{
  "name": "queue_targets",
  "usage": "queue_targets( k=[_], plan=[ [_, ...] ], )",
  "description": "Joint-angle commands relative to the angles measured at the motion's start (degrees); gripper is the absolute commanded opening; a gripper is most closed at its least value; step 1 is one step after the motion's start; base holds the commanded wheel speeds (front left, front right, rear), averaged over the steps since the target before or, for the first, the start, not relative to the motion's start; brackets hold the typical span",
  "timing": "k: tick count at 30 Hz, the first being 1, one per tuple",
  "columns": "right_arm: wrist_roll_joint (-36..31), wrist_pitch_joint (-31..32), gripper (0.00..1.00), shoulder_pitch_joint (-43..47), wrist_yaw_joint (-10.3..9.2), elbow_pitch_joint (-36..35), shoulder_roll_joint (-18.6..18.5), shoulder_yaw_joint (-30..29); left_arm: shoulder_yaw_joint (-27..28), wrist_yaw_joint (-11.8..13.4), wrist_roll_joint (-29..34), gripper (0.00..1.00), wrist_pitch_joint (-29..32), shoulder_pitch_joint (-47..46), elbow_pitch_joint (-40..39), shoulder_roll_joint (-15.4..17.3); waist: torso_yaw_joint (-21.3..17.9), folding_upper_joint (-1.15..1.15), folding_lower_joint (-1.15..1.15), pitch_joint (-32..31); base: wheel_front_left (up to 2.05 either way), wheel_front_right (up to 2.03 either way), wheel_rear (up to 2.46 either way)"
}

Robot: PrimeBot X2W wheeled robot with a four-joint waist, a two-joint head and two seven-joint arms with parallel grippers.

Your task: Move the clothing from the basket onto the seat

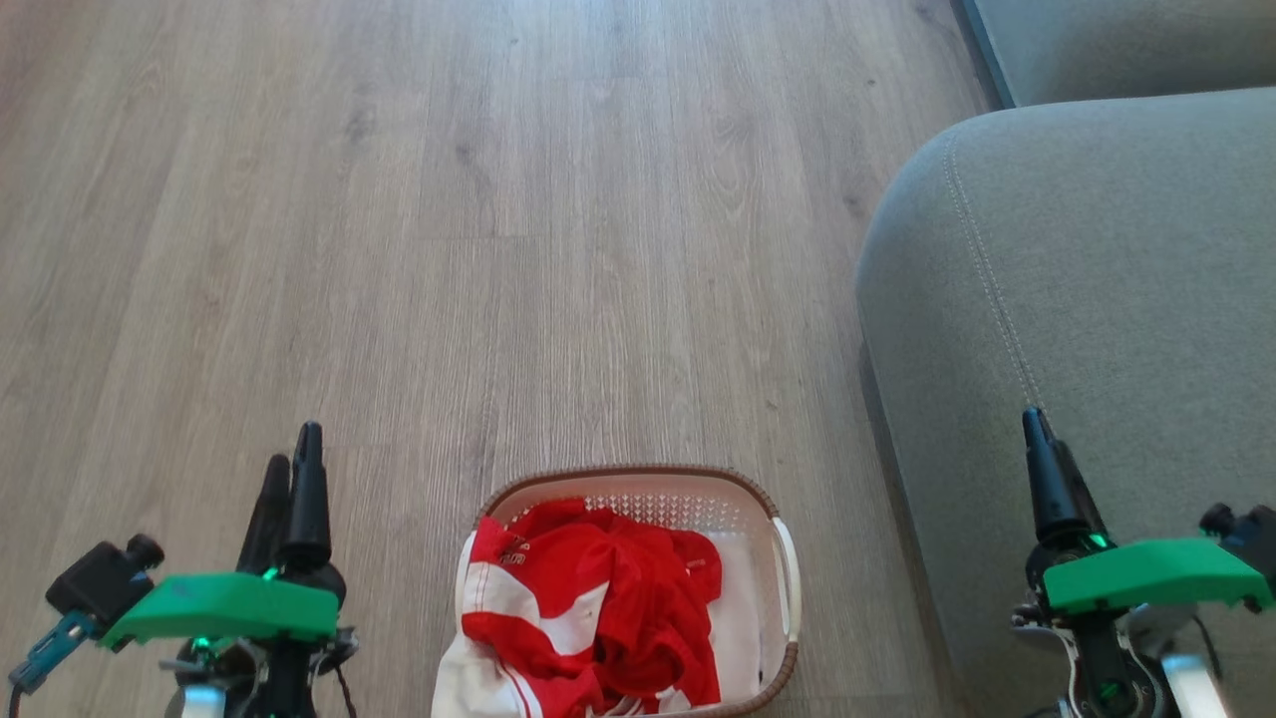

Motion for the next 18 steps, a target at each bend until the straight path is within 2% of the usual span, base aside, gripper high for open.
queue_targets(
  k=[1,18],
  plan=[
    [-1.82,-0.7,1.0,-3.07,0.25,-2.64,-0.91,0.6,0.52,0.07,2.0,1.0,-0.65,-3.4,-2.53,0.74,-0.02,0.0,0.0,0.03,0.0,0.0,0.0],
    [-21.64,-3.58,1.0,-2.91,0.32,-5.32,-0.82,0.0,-0.88,1.43,18.32,1.0,-3.51,-3.72,-3.03,0.95,-0.16,0.0,0.0,0.38,0.0,0.0,0.0]
  ],
)
